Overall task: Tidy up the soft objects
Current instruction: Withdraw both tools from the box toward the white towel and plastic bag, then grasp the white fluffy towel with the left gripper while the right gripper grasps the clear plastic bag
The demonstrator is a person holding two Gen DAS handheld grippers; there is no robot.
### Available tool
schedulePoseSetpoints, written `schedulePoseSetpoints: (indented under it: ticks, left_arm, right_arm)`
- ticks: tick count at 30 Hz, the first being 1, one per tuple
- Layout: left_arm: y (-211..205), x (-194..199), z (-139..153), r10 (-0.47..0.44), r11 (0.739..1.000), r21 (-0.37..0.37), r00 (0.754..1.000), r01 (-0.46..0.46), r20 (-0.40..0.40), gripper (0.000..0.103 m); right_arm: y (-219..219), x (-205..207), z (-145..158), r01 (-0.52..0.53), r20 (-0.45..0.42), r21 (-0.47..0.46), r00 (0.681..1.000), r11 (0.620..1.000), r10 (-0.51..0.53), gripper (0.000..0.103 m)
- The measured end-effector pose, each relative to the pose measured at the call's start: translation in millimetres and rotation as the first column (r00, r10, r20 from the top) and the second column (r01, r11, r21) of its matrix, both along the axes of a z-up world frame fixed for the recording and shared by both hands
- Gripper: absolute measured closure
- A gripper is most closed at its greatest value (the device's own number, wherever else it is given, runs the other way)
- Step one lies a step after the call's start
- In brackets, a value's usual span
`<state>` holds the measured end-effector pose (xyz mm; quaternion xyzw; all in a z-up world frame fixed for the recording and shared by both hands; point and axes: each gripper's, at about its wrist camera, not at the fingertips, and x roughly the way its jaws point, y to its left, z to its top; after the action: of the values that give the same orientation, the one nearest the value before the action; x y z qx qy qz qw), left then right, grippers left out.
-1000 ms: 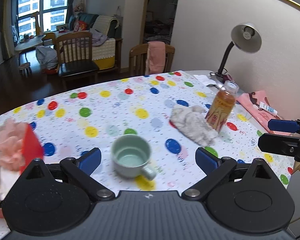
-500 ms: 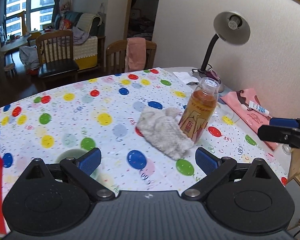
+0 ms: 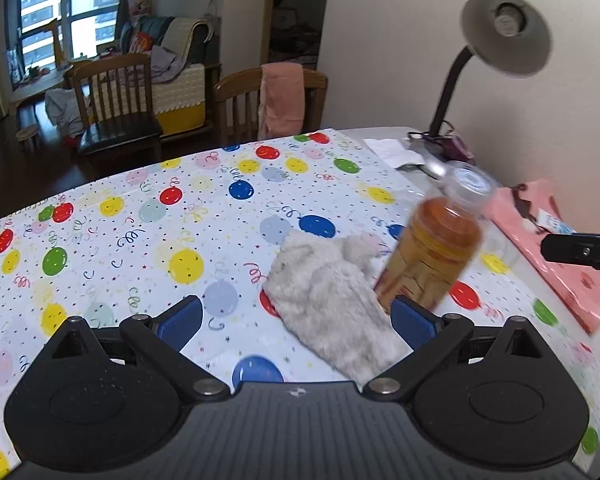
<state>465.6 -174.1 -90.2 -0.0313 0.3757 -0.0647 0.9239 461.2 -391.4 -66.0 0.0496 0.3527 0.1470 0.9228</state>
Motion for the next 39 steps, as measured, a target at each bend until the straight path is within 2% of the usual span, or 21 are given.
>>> schedulePoseSetpoints:
  ticks: [10, 20, 29, 34, 37, 39]
  left_arm:
    - [0, 69, -31, 0.092, 0.996, 0.003, 0.994, -0.092, -0.051, 0.002]
    - [-12, 121, -67, 0.107, 0.994, -0.013, 0.983, -0.11, -0.152, 0.002]
    - [-11, 134, -99, 0.124, 0.99, -0.04, 0.97, -0.135, -0.211, 0.003]
    - [-7, 129, -113, 0.126, 0.982, -0.111, 0.968, -0.153, -0.217, 0.004]
    - [-9, 123, -116, 0.124, 0.983, -0.106, 0.974, -0.147, -0.19, 0.013]
    - [-17, 121, -117, 0.107, 0.992, -0.049, 0.98, -0.117, -0.167, 0.031]
  right_arm:
    - [-13, 74, -36, 0.059, -0.084, 0.03, 0.995, 0.998, -0.057, 0.003]
    - [-13, 139, -76, 0.147, -0.172, 0.009, 0.975, 0.989, -0.143, 0.003]
    - [-10, 168, -105, 0.218, -0.241, 0.024, 0.948, 0.976, -0.206, 0.003]
    - [1, 175, -115, 0.215, -0.252, -0.016, 0.944, 0.977, -0.212, 0.005]
    - [5, 177, -121, 0.213, -0.26, -0.045, 0.941, 0.976, -0.217, 0.012]
    - [7, 177, -125, 0.216, -0.265, -0.062, 0.938, 0.974, -0.224, 0.017]
